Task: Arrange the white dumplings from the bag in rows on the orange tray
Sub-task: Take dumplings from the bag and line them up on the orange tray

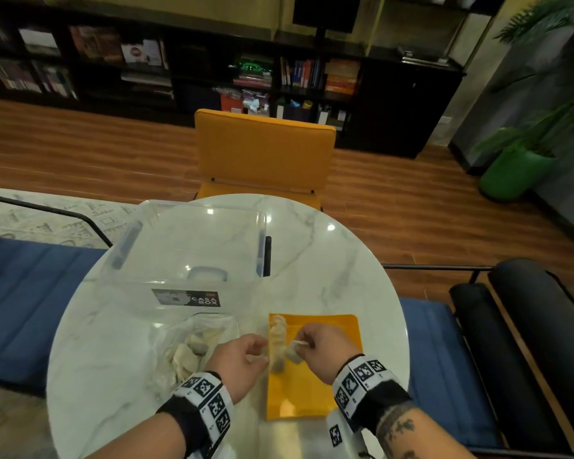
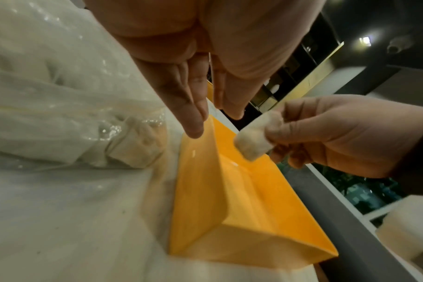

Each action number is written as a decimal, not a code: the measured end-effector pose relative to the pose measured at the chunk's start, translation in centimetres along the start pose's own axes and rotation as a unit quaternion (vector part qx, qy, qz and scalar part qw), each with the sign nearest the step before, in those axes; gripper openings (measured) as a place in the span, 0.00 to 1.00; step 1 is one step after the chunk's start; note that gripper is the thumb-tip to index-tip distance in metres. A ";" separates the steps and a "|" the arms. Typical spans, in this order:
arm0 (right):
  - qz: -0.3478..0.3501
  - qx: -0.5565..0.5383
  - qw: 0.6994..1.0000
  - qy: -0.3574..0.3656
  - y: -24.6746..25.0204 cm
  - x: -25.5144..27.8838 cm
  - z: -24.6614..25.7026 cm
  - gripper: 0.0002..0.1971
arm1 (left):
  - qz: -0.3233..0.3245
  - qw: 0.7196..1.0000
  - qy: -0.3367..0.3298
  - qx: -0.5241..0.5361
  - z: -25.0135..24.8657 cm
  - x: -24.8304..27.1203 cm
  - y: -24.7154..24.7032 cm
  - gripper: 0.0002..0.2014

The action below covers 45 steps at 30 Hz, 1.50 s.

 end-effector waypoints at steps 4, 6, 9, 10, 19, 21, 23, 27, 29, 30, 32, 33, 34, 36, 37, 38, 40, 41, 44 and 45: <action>0.097 0.089 0.991 -0.004 -4.7 -0.6 -0.2 0.10 | 0.035 0.998 0.017 -0.056 0.2 0.0 -1.4 0.24; 0.110 0.099 0.989 -0.016 -6.0 -1.4 -0.5 0.10 | 0.052 0.997 0.028 -0.057 0.3 -0.1 -2.0 0.28; 0.102 0.097 0.989 -0.033 -6.4 -2.8 -0.6 0.08 | 0.067 0.996 0.031 -0.051 0.3 -0.2 -2.5 0.29; 0.095 0.099 0.990 -0.035 -6.2 -3.3 -0.6 0.07 | 0.065 0.996 0.030 -0.047 0.4 -0.3 -2.5 0.29; 0.063 0.101 0.991 -0.064 -5.2 -6.0 -1.2 0.08 | 0.072 0.997 0.042 0.008 1.3 -0.3 -2.9 0.29; 0.060 0.097 0.991 -0.068 -5.3 -6.2 -1.3 0.08 | 0.076 0.996 0.046 0.018 1.3 -0.2 -3.0 0.29; 0.052 0.084 0.993 -0.072 -5.2 -6.2 -1.3 0.06 | 0.082 0.995 0.048 0.022 1.4 -0.3 -3.1 0.29; 0.012 0.038 0.996 -0.077 -4.3 -5.8 -1.7 0.05 | 0.083 0.995 0.053 0.014 1.4 -0.4 -3.1 0.29; -0.005 0.025 0.997 -0.069 -3.7 -5.1 -1.8 0.07 | 0.082 0.995 0.060 0.007 1.4 -0.4 -3.1 0.29; -0.012 0.023 0.997 -0.068 -3.6 -4.6 -1.9 0.08 | 0.082 0.994 0.066 0.008 1.4 -0.3 -3.1 0.29; -0.016 0.020 0.997 -0.068 -3.7 -3.3 -2.2 0.06 | 0.083 0.993 0.078 0.013 1.4 -0.3 -3.3 0.28; -0.006 0.019 0.998 -0.065 -4.3 -2.5 -2.5 0.05 | 0.084 0.993 0.083 0.013 1.5 -0.2 -3.4 0.27; 0.012 0.022 0.998 -0.055 -5.0 -1.7 -2.6 0.05 | 0.083 0.993 0.088 0.014 1.6 -0.2 -3.5 0.27; 0.066 0.031 0.997 -0.039 -7.0 0.1 -3.2 0.07 | 0.083 0.992 0.091 0.018 1.6 -0.2 -3.6 0.26; 0.092 0.030 0.995 -0.036 -8.0 1.1 -3.5 0.08 | 0.081 0.992 0.089 0.021 1.5 -0.2 -3.6 0.26; 0.114 0.027 0.993 -0.033 -8.8 2.0 -3.7 0.09 | 0.078 0.993 0.087 0.025 1.4 -0.1 -3.6 0.25; 0.140 0.023 0.989 -0.027 -10.1 3.1 -4.1 0.08 | 0.072 0.993 0.087 0.032 1.2 0.1 -3.5 0.23; 0.142 0.027 0.989 -0.025 -10.5 3.4 -4.2 0.09 | 0.071 0.993 0.089 0.036 1.2 0.2 -3.4 0.23; 0.128 0.060 0.990 -0.013 -10.6 3.8 -4.0 0.16 | 0.063 0.993 0.086 0.040 0.9 0.7 -2.8 0.19; 0.122 0.076 0.990 -0.008 -10.5 3.8 -3.9 0.18 | 0.054 0.995 0.078 0.034 0.6 0.9 -2.2 0.16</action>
Point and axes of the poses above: each hand's wrist, its own x-axis away from the middle knuckle, its own y-axis out of the back of the hand, z = x × y, the point moved 9 cm from there along -x, towards the middle knuckle, and after that the axes turned 3 degrees about y, right-handed, at the moved point
